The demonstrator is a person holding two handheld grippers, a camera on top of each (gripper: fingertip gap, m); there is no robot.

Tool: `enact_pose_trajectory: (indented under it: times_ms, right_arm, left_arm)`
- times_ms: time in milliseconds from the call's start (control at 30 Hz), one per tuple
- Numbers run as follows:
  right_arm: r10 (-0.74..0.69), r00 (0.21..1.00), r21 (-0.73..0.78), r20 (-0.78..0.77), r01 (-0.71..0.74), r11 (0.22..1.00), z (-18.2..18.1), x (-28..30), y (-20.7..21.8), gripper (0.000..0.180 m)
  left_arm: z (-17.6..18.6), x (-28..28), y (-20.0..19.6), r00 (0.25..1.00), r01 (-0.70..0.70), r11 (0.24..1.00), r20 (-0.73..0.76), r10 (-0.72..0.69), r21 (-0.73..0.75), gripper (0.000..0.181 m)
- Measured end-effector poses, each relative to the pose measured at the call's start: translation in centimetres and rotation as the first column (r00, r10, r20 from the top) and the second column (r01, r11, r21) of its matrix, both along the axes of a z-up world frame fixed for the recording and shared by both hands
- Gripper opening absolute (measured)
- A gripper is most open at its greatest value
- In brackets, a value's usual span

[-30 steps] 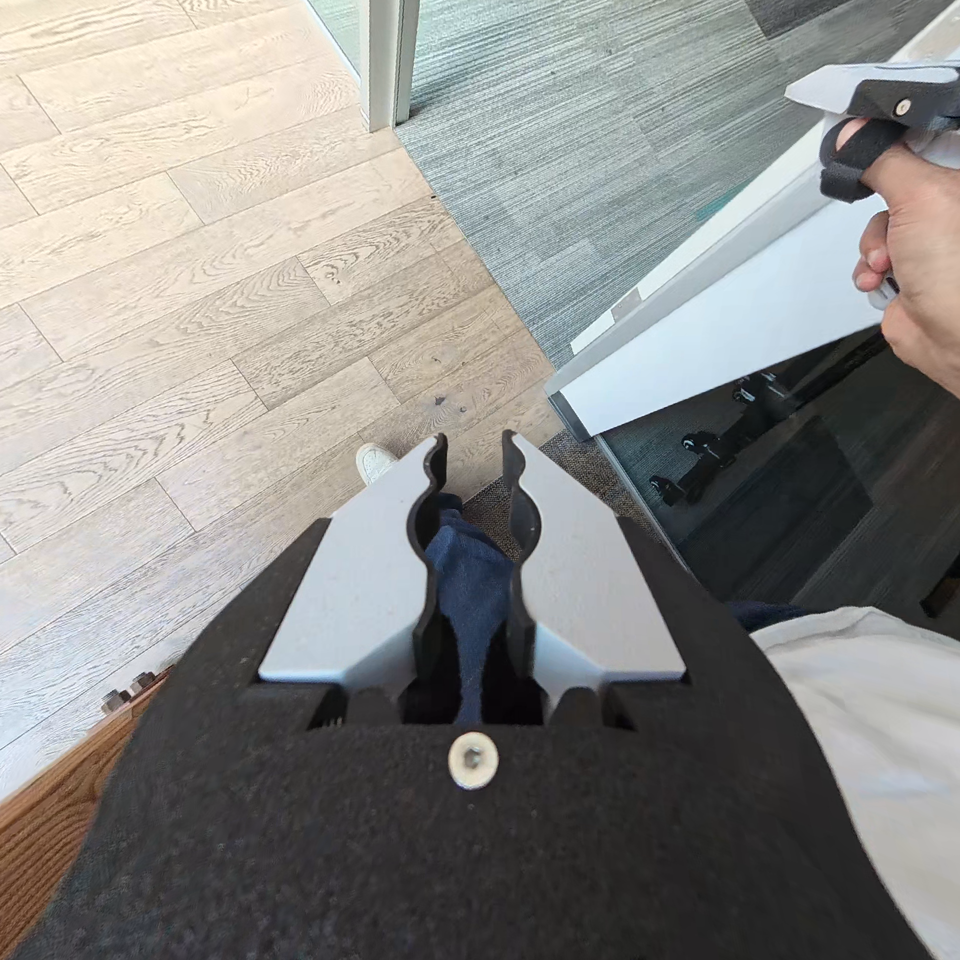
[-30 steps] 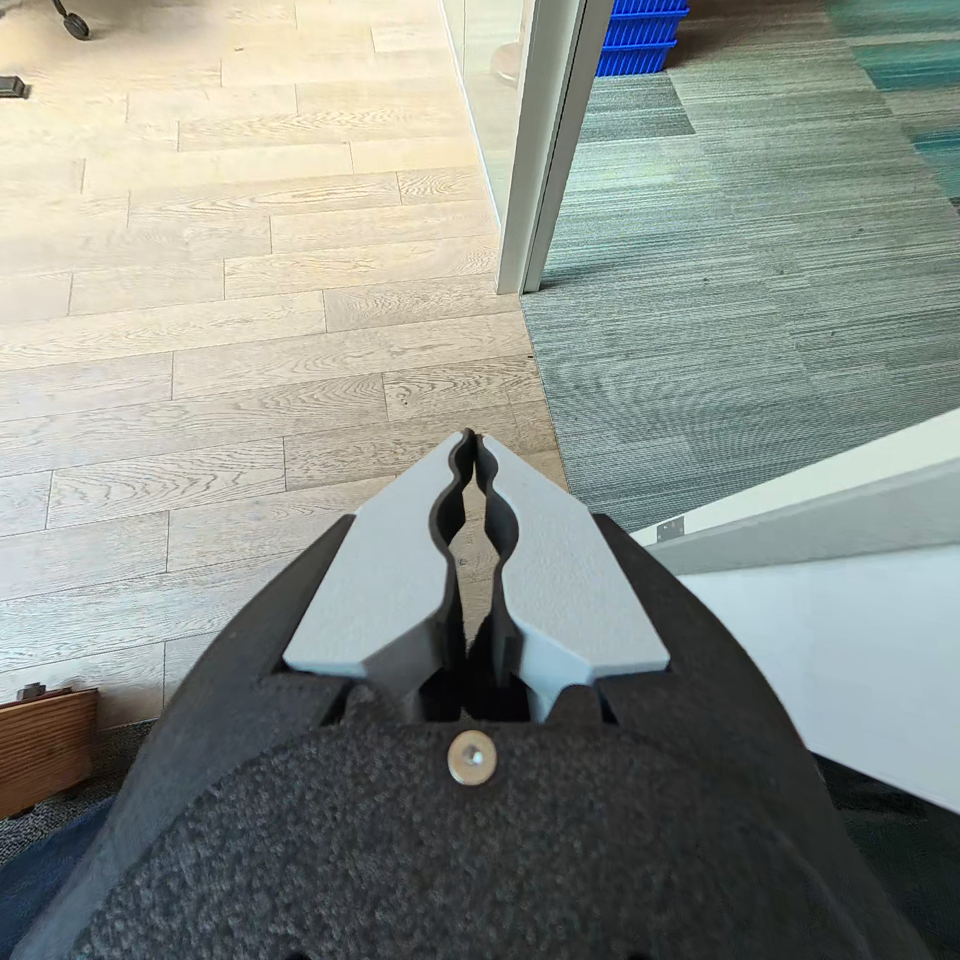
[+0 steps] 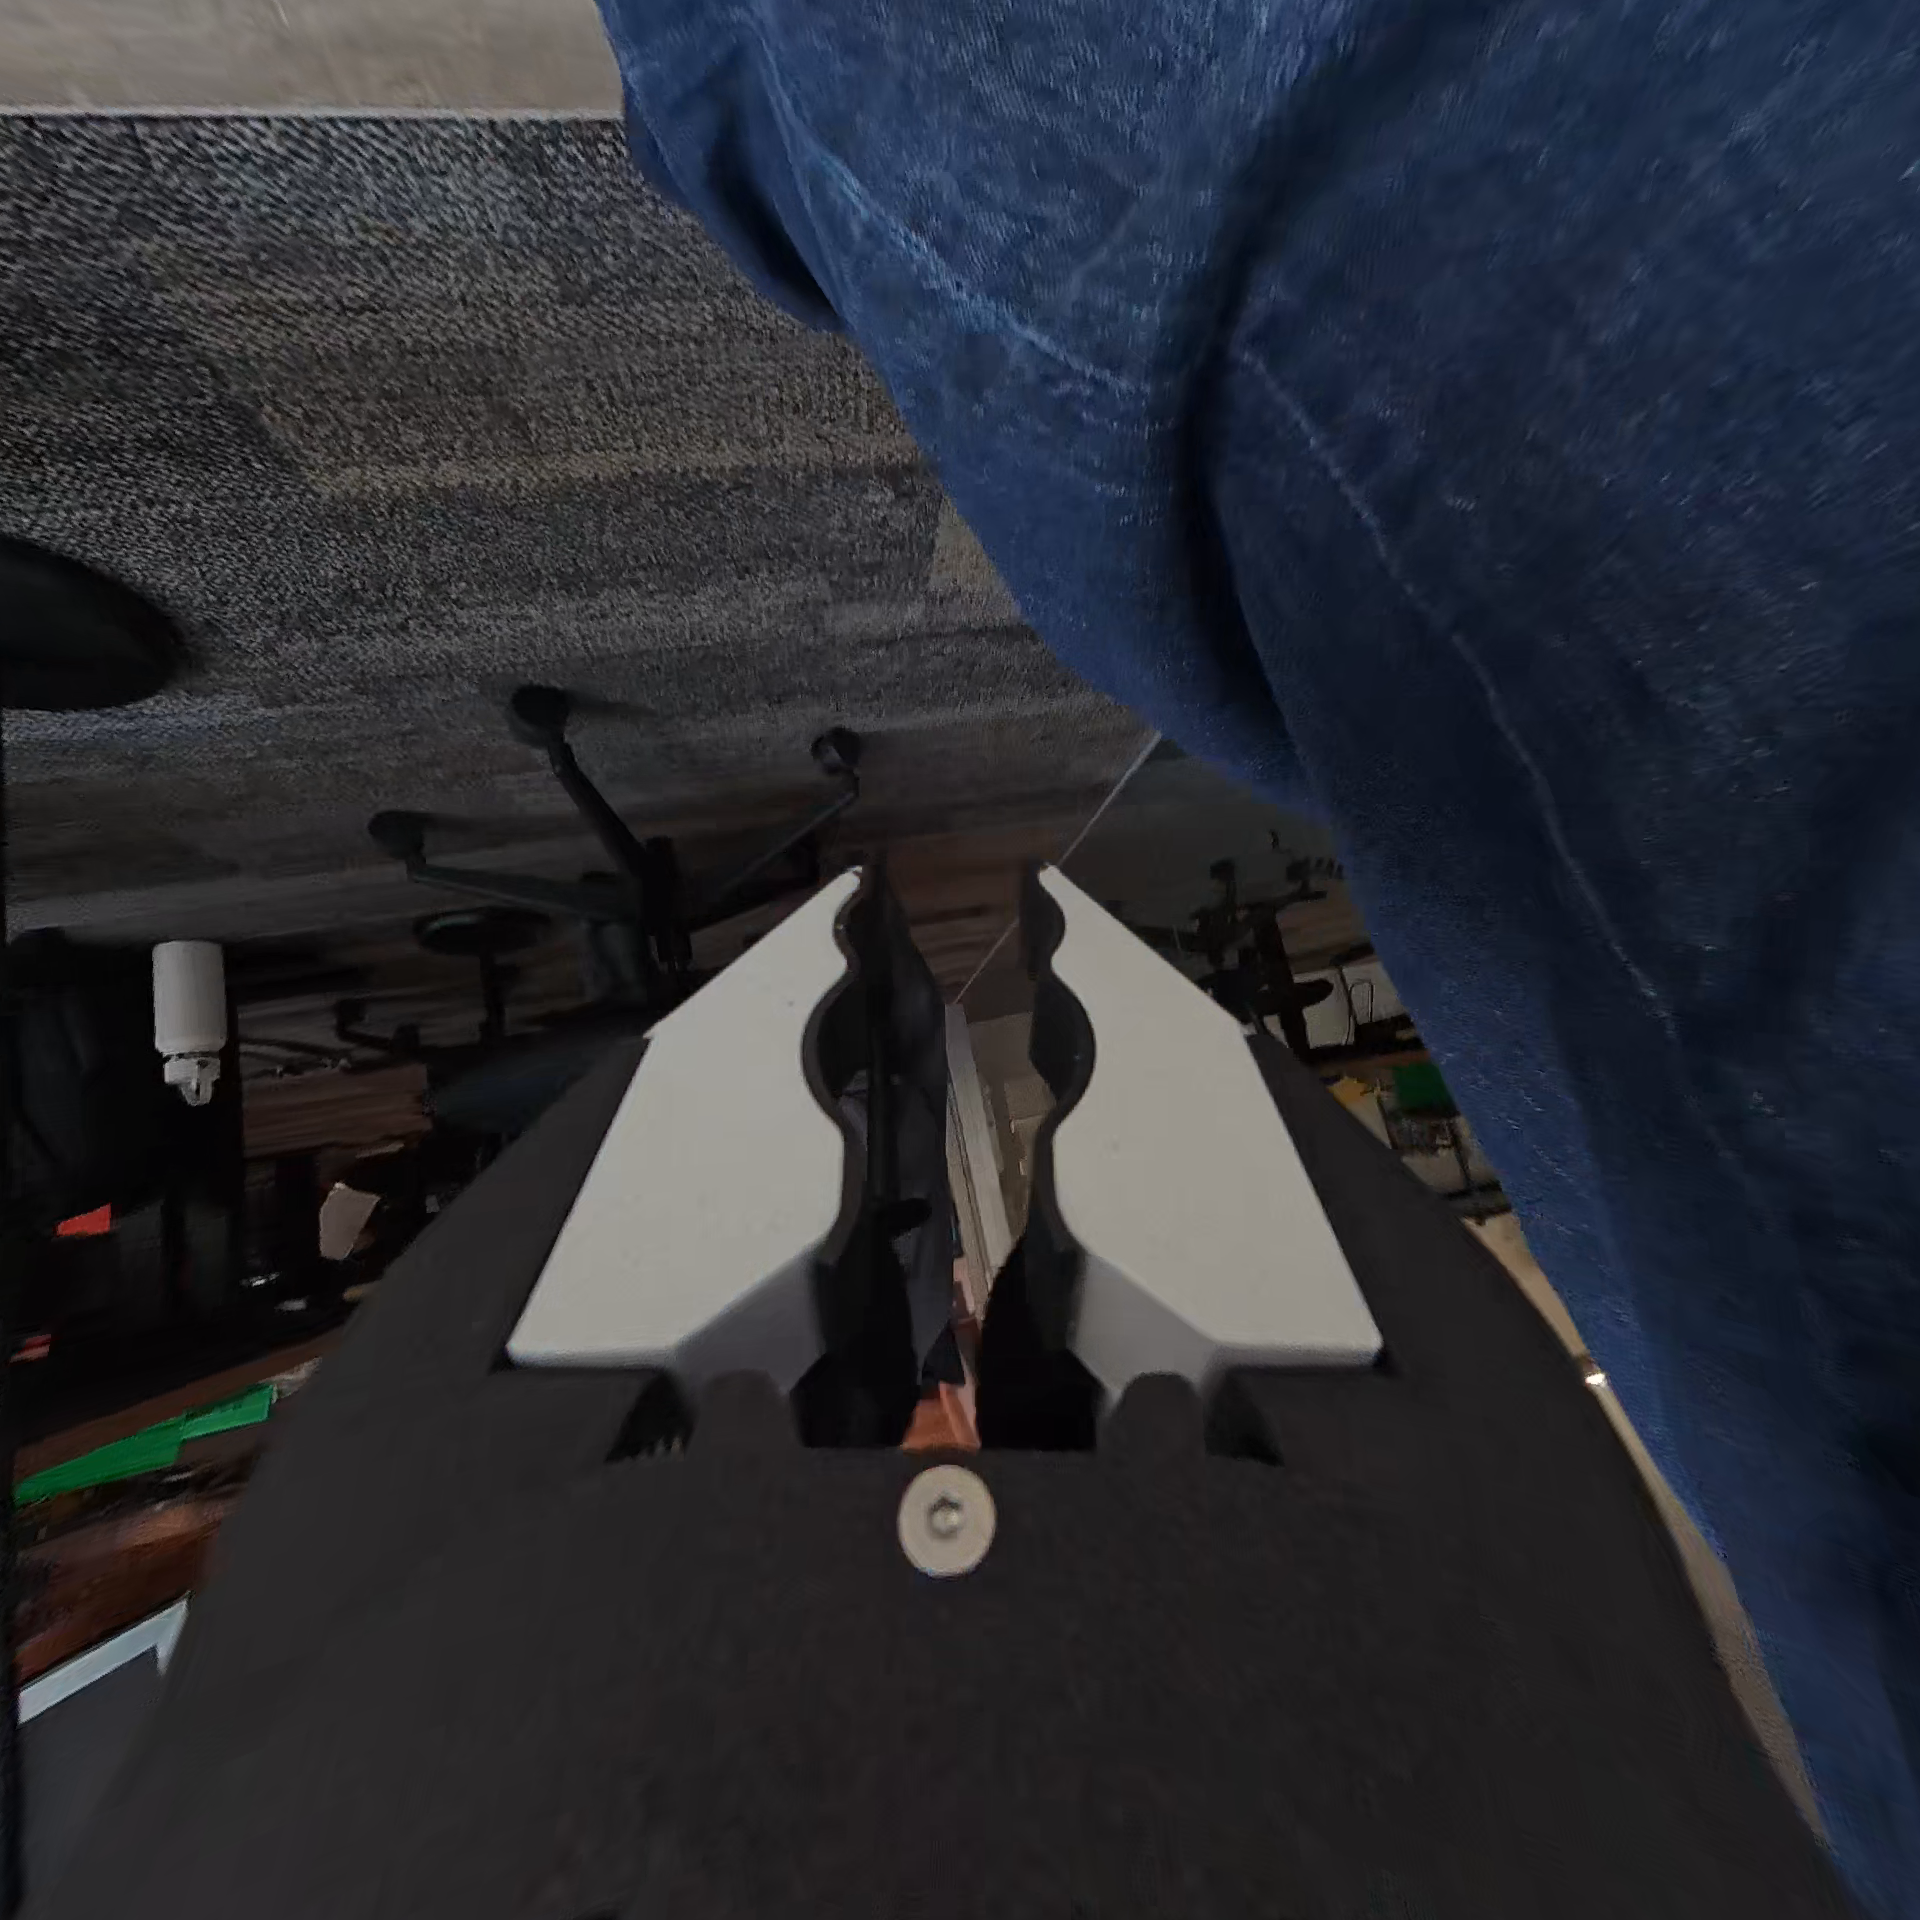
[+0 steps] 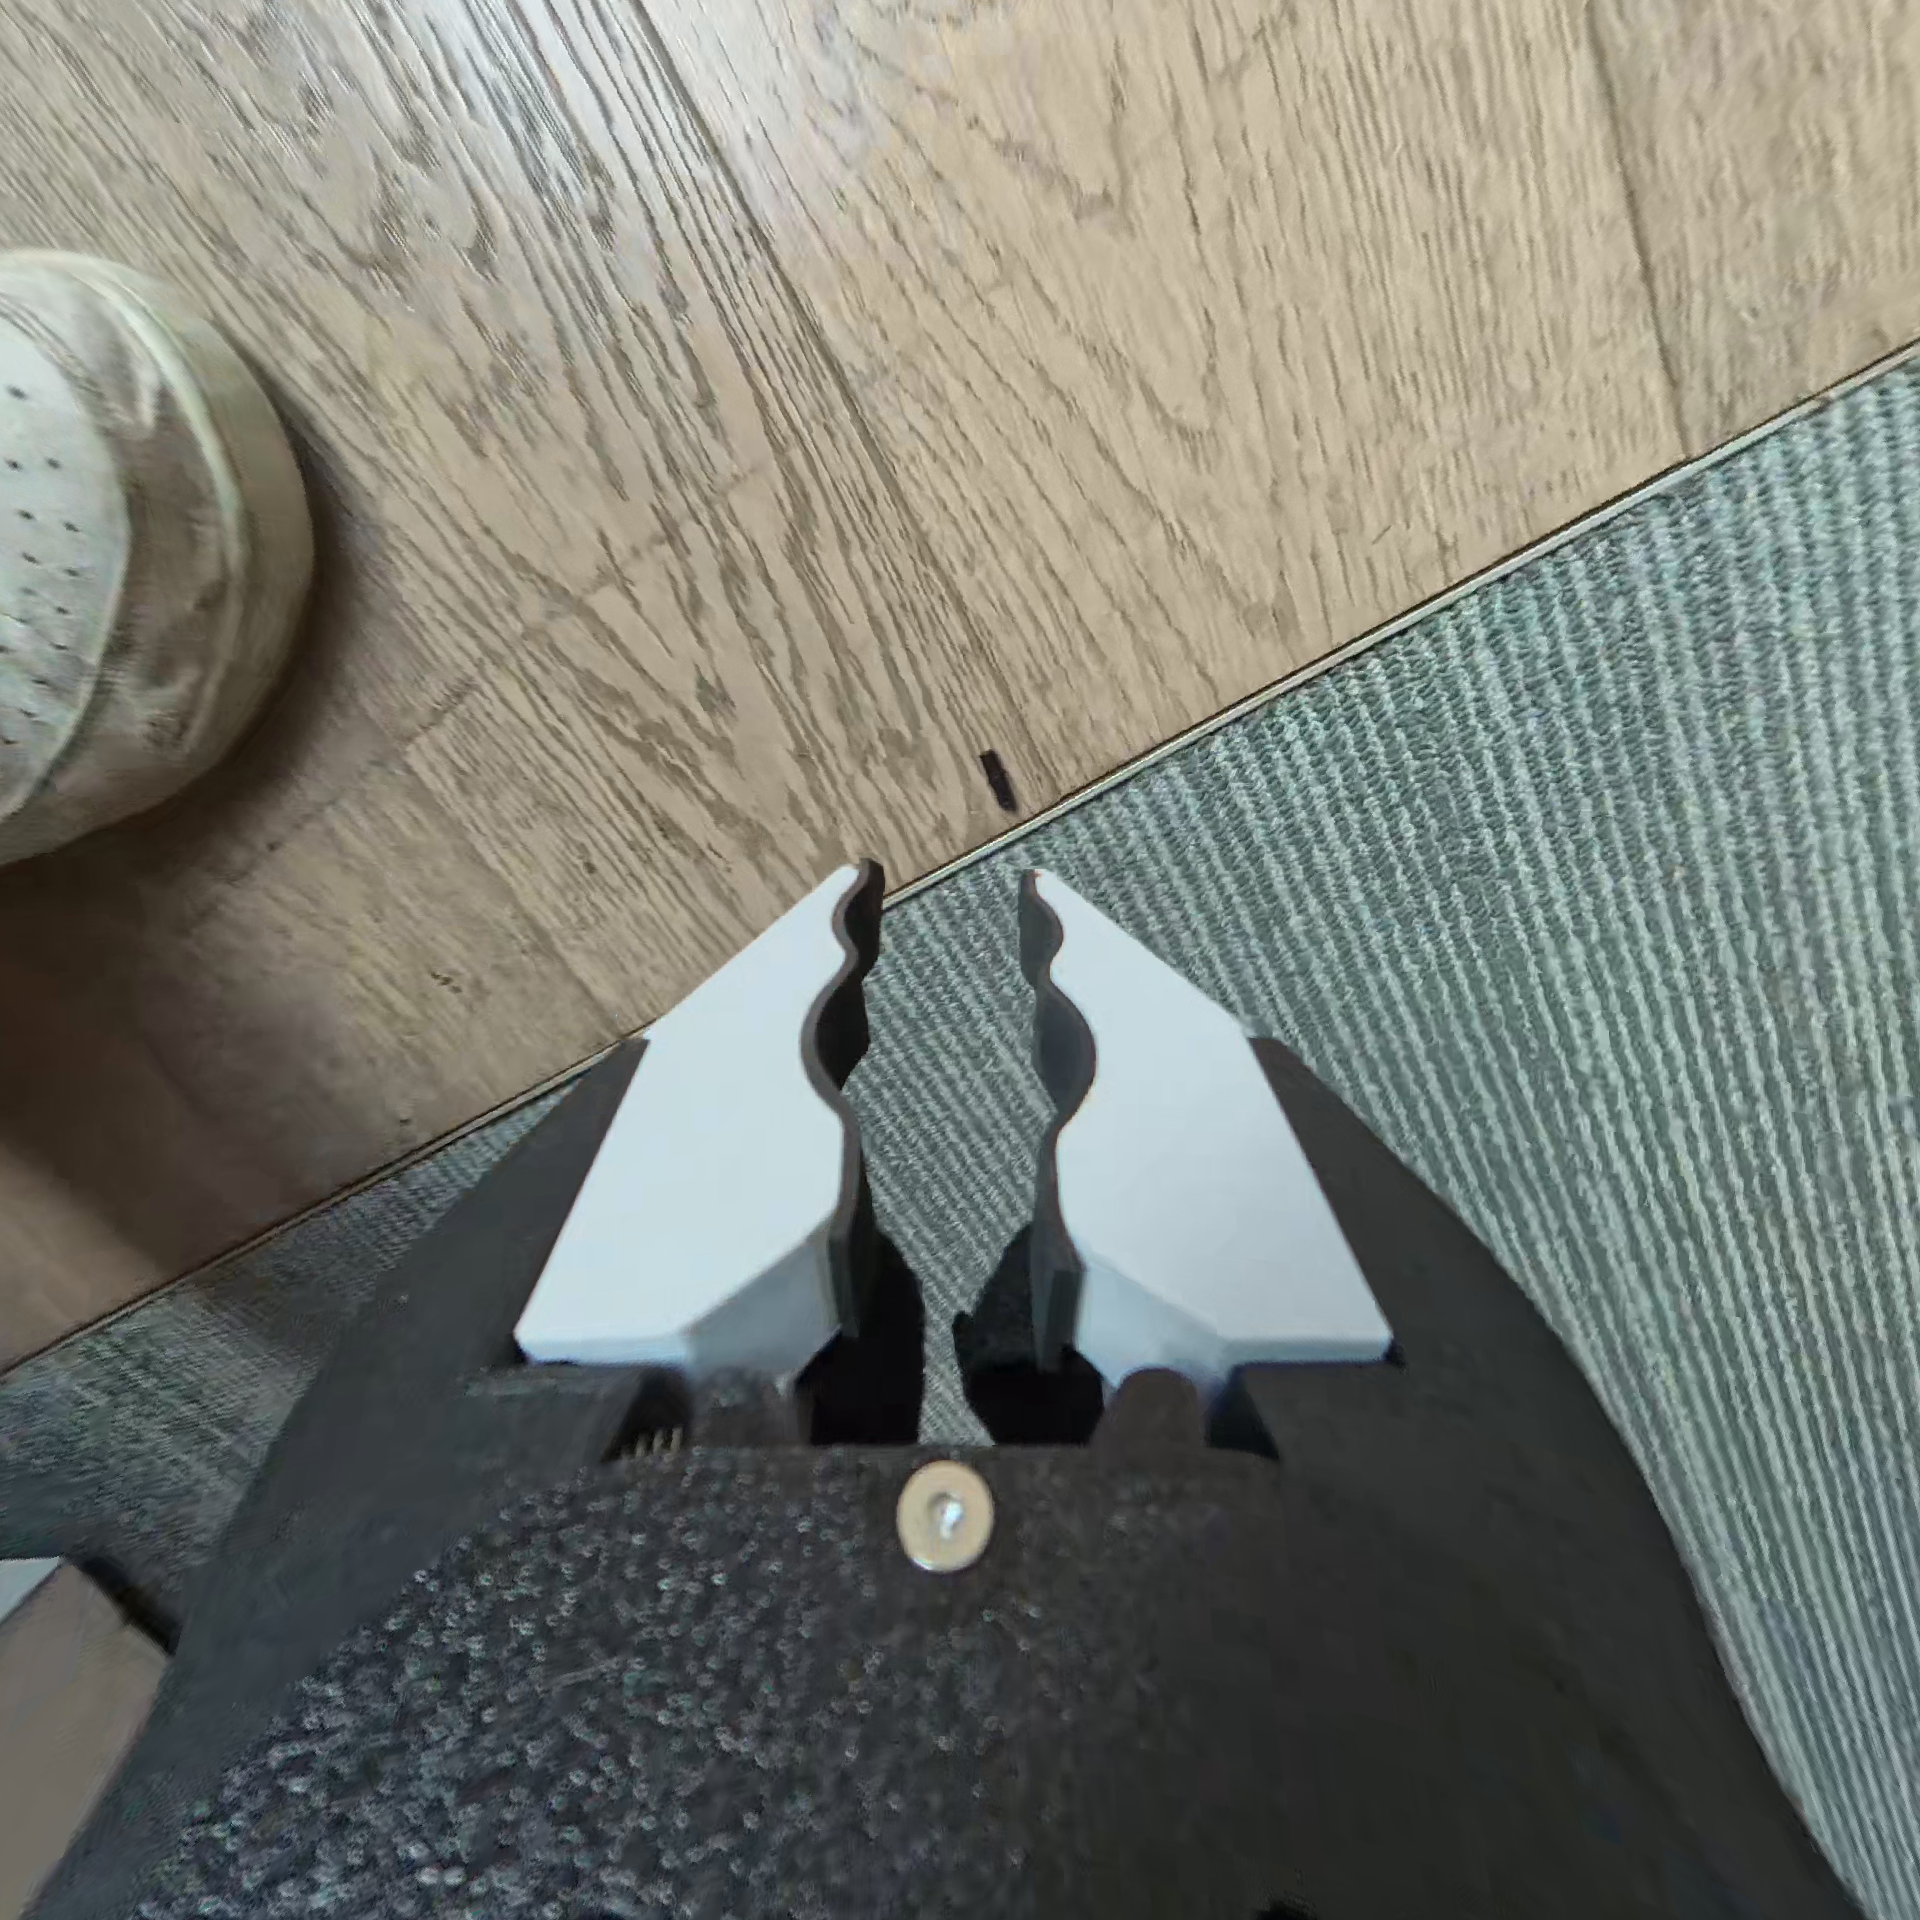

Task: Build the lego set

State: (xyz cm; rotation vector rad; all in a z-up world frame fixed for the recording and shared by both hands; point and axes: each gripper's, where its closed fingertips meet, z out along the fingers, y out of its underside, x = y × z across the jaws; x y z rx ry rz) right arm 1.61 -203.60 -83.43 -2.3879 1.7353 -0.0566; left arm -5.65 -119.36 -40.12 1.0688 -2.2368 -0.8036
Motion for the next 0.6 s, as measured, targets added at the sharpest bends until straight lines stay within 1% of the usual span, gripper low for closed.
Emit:
enact_pose_trajectory:
  times_ms: [67,100,133,200,267,333,400,433,500,600]
  right_arm:
    - [0.083,0.997,-0.007,0.001,-0.083,0.997,-3.4,-0.1,-1.1,0.023]
    - [0.106,0.994,0.004,0.015,-0.106,0.994,-4.6,0.1,-1.4,0.023]
    - [0.136,0.991,0.052,0.017,-0.137,0.989,-5.5,0.0,-1.0,0.022]
    - [0.222,0.975,0.02,0.015,-0.222,0.975,-7.1,-0.2,-1.6,0.021]
    - [0.287,0.957,0.046,0.039,-0.289,0.956,-7.8,-0.1,-1.1,0.022]
    - [0.313,0.947,0.041,0.067,-0.316,0.948,-8.3,0.6,-1.1,0.021]
    - [0.32,0.942,0.068,0.1,-0.327,0.942,-8.5,0.9,-0.9,0.015]
    - [0.322,0.939,0.058,0.118,-0.331,0.942,-8.6,1.2,-1.2,0.007]
    - [0.33,0.935,0.081,0.132,-0.342,0.936,-8.6,1.3,-1.1,0.004]
    - [0.391,0.912,0.046,0.121,-0.399,0.916,-8.6,1.3,-1.0,0.004]
  left_arm:
    - [-0.5,-2.2,-0.6,0.998,0.005,1.0,-0.056,-0.004,0.011,0.026]
    - [-0.6,-3.1,-1.1,0.996,-0.023,1.0,-0.082,0.024,0.016,0.026]
    - [-0.8,-3.9,-1.4,0.993,-0.054,0.998,-0.102,0.058,0.037,0.026]
    - [-1.1,-5.1,-2.1,0.983,-0.13,0.988,-0.122,0.139,0.081,0.029]
    - [-1.5,-5.8,-2.7,0.974,-0.173,0.979,-0.128,0.186,0.105,0.029]
    - [-1.8,-6.3,-3.0,0.972,-0.173,0.978,-0.141,0.188,0.115,0.029]
    - [-1.7,-6.8,-3.2,0.971,-0.149,0.982,-0.171,0.167,0.113,0.029]
    - [-1.6,-7.0,-3.2,0.97,-0.134,0.984,-0.188,0.154,0.113,0.029]
    - [-1.6,-7.2,-3.2,0.968,-0.126,0.985,-0.203,0.147,0.114,0.029]
    - [-1.9,-7.0,-3.4,0.965,-0.157,0.98,-0.193,0.178,0.119,0.029]
